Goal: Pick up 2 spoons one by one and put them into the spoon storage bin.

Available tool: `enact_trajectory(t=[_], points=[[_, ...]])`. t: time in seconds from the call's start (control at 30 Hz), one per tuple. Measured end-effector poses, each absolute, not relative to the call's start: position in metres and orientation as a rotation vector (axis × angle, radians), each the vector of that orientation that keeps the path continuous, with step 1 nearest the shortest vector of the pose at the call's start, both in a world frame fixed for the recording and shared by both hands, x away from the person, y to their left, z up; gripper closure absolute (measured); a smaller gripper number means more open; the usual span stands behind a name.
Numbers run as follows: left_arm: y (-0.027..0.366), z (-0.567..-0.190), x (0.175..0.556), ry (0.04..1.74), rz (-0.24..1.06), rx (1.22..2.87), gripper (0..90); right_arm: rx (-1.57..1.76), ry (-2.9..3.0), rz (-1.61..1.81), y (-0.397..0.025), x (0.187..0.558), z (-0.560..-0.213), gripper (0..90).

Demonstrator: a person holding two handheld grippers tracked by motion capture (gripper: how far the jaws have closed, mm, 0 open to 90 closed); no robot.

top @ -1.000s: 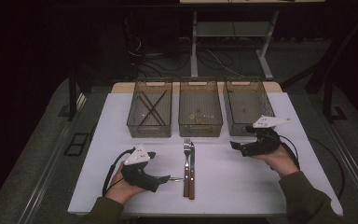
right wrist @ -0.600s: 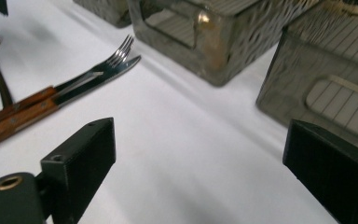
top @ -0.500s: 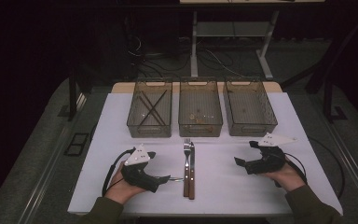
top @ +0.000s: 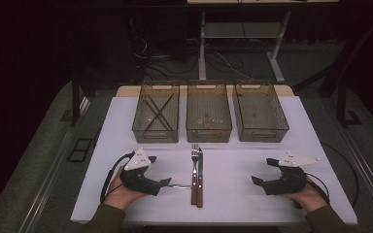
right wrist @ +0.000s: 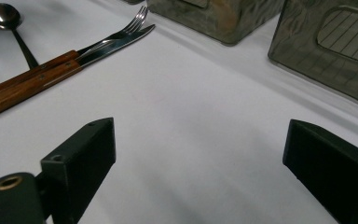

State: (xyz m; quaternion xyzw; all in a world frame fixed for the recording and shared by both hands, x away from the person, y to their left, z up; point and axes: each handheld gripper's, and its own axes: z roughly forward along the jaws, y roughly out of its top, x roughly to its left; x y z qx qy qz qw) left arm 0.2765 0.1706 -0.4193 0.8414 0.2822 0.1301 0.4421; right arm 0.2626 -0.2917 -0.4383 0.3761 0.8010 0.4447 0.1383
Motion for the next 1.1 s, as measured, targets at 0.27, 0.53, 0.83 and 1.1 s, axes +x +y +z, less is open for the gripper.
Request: enact_trajectory(t=[0.27,0.53,0.83,1.1], points=[[0.2,-0.421,0.276,0.803,0.341,2.108,24.7,1.07,2.341,1.274,-0.291,0.259,-0.44,9.2],[0.219,-0.43,0.271,0.901,0.331,2.151,32.1,1.058,2.355,1.265,-0.289,0.259,-0.441,9.2],[0.227,-0.439,0.272,0.967,0.278,2.186,40.2,1.047,2.365,1.254,-0.287,0.259,-0.442,9.2],[0.227,-0.442,0.27,0.953,0.249,2.215,51.2,1.047,2.367,1.249,-0.287,0.259,-0.442,9.2]])
